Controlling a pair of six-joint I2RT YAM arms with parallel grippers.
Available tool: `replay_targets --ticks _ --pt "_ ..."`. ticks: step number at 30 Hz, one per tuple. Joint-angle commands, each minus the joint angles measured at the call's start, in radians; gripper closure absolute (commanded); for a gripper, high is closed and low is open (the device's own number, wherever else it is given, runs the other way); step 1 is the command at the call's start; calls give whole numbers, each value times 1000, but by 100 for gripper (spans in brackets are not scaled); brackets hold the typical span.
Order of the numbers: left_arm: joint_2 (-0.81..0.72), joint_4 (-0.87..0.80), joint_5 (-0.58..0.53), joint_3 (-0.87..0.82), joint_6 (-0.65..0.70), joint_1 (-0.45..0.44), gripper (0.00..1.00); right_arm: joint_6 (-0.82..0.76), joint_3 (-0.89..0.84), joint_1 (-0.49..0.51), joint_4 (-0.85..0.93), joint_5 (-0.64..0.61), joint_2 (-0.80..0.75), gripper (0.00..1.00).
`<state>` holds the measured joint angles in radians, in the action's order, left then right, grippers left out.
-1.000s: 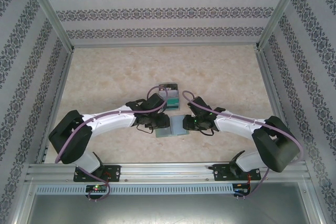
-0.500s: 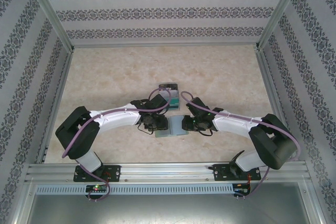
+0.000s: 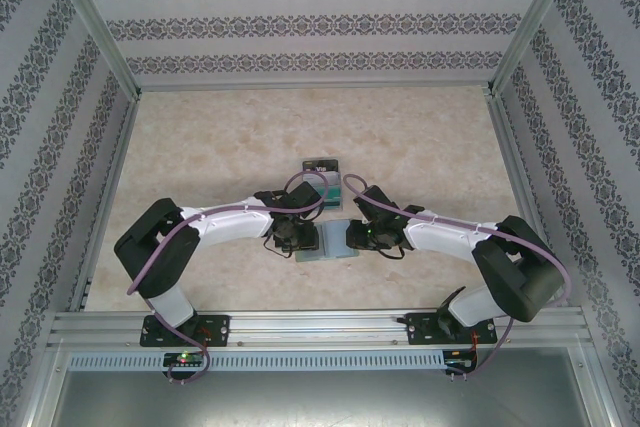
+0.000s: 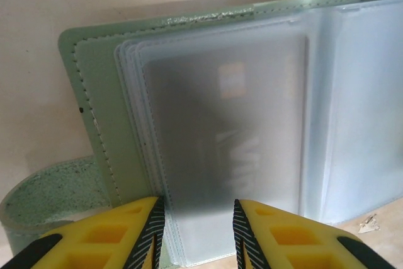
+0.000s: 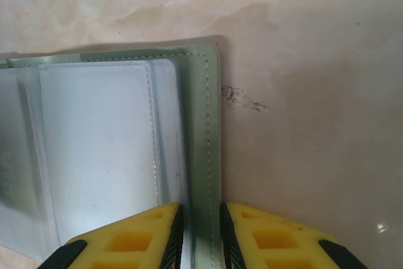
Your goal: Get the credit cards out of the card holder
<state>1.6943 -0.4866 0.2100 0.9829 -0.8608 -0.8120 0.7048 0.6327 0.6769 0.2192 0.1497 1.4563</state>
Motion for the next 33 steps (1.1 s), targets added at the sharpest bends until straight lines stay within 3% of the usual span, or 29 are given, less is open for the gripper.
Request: replay_targets --ticks 1,22,33 --pt "11 -8 12 18 29 -10 65 10 10 16 -10 17 27 75" --pt "-36 98 74 -14 54 -10 64 15 15 26 -12 20 54 75" --pt "-58 -11 -48 -15 5 -8 63 13 18 29 -12 19 64 75"
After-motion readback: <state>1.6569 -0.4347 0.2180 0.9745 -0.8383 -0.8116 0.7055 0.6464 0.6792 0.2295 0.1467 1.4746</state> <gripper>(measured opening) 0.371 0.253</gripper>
